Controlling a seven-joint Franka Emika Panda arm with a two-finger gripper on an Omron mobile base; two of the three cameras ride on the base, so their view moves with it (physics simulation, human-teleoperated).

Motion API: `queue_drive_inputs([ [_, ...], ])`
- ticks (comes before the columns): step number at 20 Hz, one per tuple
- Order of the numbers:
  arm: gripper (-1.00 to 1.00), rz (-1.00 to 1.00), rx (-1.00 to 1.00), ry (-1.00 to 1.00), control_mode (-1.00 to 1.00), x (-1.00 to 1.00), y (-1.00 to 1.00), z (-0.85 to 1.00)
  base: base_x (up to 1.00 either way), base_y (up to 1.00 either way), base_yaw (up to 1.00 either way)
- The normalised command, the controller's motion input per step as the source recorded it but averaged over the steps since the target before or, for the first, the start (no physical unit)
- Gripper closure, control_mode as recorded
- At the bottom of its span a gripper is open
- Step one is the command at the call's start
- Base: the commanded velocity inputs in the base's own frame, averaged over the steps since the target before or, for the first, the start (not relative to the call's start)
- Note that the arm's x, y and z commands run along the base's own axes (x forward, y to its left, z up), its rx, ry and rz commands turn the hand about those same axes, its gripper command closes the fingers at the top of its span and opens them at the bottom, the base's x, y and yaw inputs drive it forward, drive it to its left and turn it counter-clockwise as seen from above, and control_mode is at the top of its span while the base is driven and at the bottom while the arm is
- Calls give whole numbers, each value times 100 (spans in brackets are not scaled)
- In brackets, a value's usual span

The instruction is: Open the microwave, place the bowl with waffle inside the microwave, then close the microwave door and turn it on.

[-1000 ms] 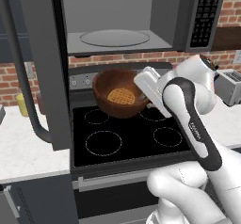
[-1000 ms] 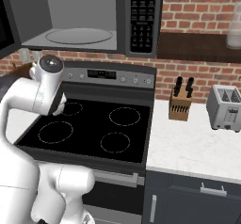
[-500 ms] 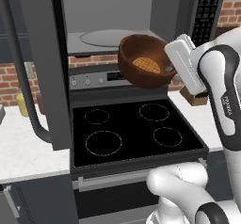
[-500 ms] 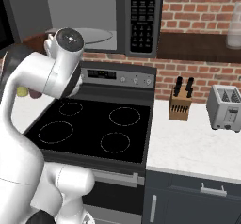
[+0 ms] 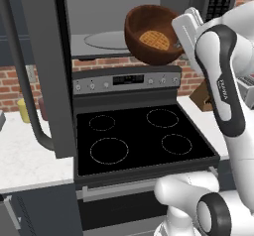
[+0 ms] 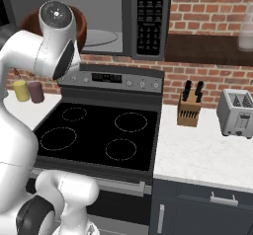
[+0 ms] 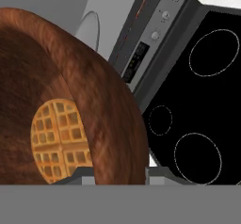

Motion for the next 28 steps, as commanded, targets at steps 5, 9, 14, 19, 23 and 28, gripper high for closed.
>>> queue_drive_inputs([
  [5,100,-7,0,7,-100,71,0,0,0,0,0],
  [9,100,0,0,6,-100,78,2,0,0,0,0],
  [14,100,0,1,-1,-100,51,5,12,0,0,0],
  [19,100,0,3,-1,-100,56,9,3,0,0,0],
  [23,100,-3,1,0,-100,69,16,0,0,0,0],
  [28,100,-8,0,0,-100,71,15,-3,0,0,0],
])
